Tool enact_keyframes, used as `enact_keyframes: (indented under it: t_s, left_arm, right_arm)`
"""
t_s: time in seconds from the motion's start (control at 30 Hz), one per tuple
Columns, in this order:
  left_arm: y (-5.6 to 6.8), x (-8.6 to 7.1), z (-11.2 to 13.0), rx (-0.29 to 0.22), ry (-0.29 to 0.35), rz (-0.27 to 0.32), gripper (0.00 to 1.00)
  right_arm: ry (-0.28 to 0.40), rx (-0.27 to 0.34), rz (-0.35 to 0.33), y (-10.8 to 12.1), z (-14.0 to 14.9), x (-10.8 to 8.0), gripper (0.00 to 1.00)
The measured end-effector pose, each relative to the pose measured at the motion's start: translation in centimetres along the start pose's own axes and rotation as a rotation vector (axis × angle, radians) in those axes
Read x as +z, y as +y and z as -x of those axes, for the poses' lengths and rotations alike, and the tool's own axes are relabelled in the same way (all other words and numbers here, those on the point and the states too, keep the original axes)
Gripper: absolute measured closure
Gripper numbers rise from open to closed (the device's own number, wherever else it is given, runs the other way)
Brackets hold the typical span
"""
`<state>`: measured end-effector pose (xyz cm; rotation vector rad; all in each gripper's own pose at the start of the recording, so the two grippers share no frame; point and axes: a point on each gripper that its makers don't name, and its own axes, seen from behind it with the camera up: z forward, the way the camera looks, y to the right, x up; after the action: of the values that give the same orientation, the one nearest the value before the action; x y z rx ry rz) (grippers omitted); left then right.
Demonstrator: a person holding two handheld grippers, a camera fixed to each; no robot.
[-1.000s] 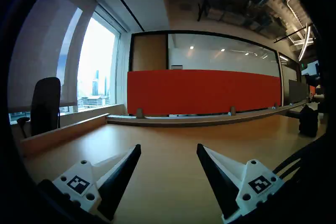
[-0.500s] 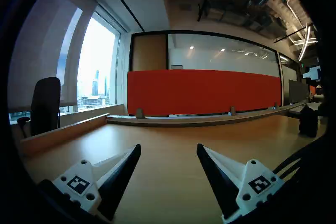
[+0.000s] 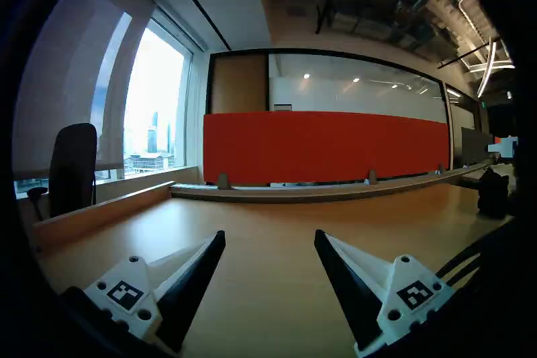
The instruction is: Fold towel
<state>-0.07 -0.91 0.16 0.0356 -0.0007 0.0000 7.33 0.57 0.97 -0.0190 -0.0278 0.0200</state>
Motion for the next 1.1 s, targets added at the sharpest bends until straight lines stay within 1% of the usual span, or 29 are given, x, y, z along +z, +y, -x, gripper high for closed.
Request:
enact_keyframes:
  t_s: [0.2,0.5,0.8,1.1]
  left_arm:
    - [0.0,0.0,0.0,-0.001,0.0,0.0,0.01]
    - [0.0,0.0,0.0,0.0,0.0,0.0,0.01]
    - [0.0,0.0,0.0,0.0,0.0,0.0,0.01]
    - [0.0,0.0,0.0,0.0,0.0,0.0,0.01]
  right_arm:
    - [-0.012,0.006,-0.008,0.1,2.8,0.0,0.0]
    - [-0.015,0.031,0.0,0.3,5.9,0.2,0.0]
    - [-0.002,0.025,-0.001,0.6,6.7,0.0,0.0]
    - [-0.01,0.003,0.011,0.7,8.0,0.1,0.01]
